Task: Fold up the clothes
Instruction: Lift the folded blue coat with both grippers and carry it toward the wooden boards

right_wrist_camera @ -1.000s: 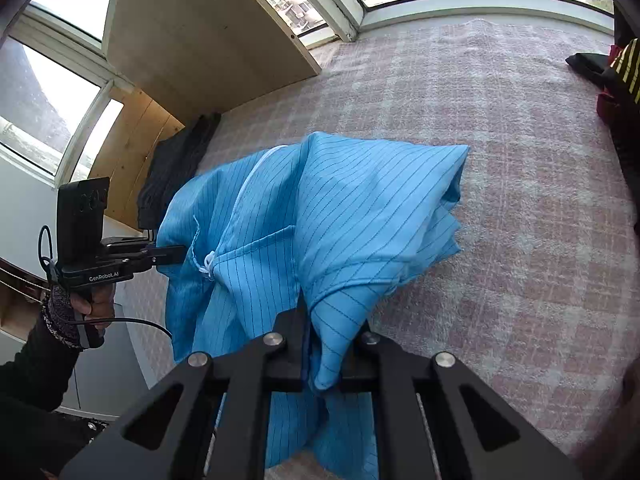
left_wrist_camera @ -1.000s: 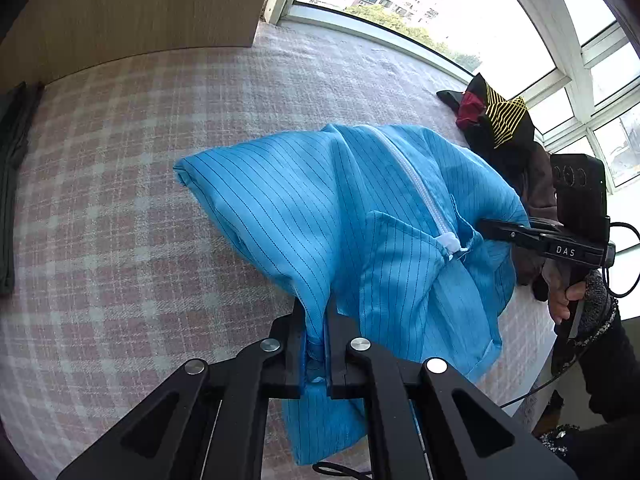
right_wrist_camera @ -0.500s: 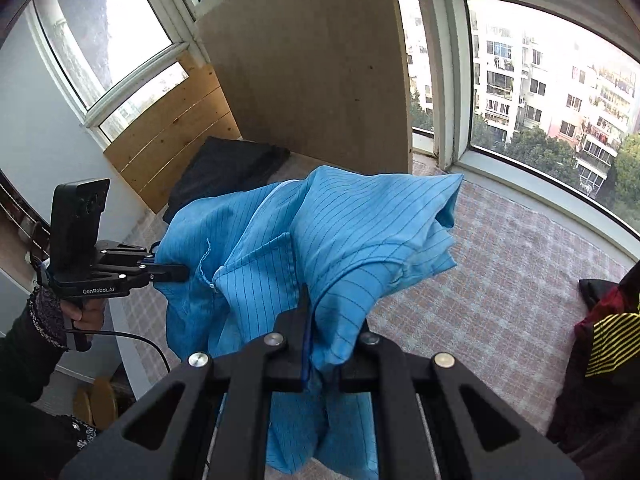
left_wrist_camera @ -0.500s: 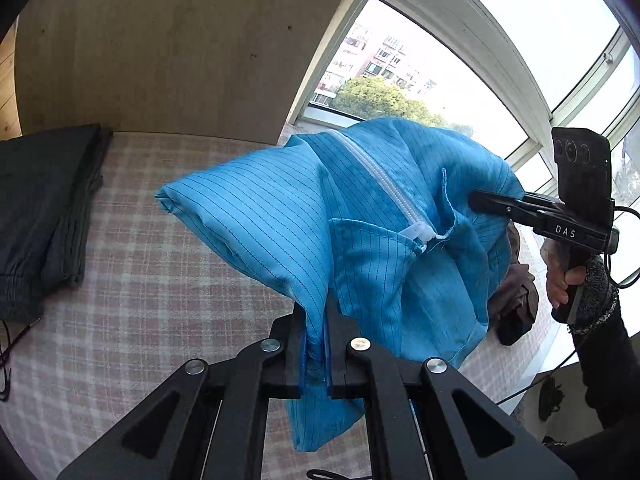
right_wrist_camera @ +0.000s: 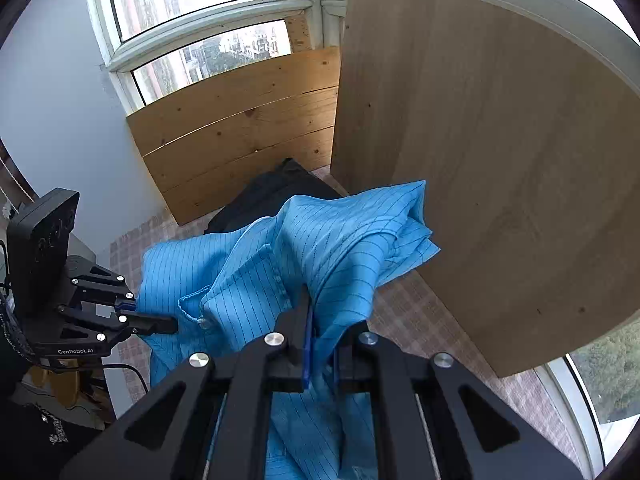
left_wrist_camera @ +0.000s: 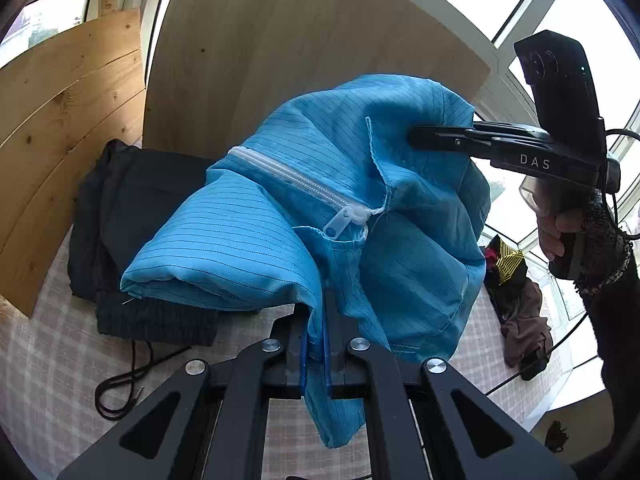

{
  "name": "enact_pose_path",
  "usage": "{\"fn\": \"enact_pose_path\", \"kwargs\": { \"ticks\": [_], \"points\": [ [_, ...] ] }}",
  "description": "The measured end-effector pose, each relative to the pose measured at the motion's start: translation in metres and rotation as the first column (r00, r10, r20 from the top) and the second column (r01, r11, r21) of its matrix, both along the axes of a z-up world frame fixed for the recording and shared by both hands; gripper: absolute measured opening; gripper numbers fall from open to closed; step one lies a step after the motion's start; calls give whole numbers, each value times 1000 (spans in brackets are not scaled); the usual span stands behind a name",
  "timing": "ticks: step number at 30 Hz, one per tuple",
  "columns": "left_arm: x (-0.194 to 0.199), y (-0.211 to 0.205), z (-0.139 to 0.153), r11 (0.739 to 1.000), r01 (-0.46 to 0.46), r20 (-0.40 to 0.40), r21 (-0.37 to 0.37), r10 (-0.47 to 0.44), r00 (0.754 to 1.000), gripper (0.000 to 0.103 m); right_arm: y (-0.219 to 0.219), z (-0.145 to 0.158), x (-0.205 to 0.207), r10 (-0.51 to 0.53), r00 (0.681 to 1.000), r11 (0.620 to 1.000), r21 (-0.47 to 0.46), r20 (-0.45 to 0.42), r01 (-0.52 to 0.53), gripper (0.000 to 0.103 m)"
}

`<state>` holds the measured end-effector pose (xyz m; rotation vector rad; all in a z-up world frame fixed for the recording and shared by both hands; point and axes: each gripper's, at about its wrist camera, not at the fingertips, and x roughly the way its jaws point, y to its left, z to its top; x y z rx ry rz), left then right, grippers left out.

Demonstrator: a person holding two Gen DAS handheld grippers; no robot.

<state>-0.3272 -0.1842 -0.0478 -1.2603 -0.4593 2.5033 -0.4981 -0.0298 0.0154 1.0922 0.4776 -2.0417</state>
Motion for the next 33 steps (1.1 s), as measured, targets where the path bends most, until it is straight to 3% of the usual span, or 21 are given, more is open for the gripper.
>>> {"fn": "enact_pose_path", "kwargs": {
  "ticks": [6,12,17,27,31,33],
  "points": [
    [-20,-69,-15,994,-111,-14,-4,111,994,4,-115,-30,-59,104,995,988,113,10,-105,7],
    [-32,-104,-70,985,-171,48,-23,172,984,3,-184,-114,-111,148,989,943,303,-2,-140,7],
    [-22,-112,-97,986,-159,71,-40,162,984,3,-190,-162,-142,139,990,916,377,22,-137,7],
    [3,-96,-112,987,-157,91,-42,160,983,3,-198,-186,-125,247,969,897,377,9,-232,12],
    [2,-102,-112,987,-163,138,-6,162,977,5,-195,-191,-124,235,972,870,448,-9,-206,31],
    [9,-107,-104,985,-172,135,-5,172,976,8,-184,-173,-121,222,975,875,447,-28,-186,31]
  ]
}}
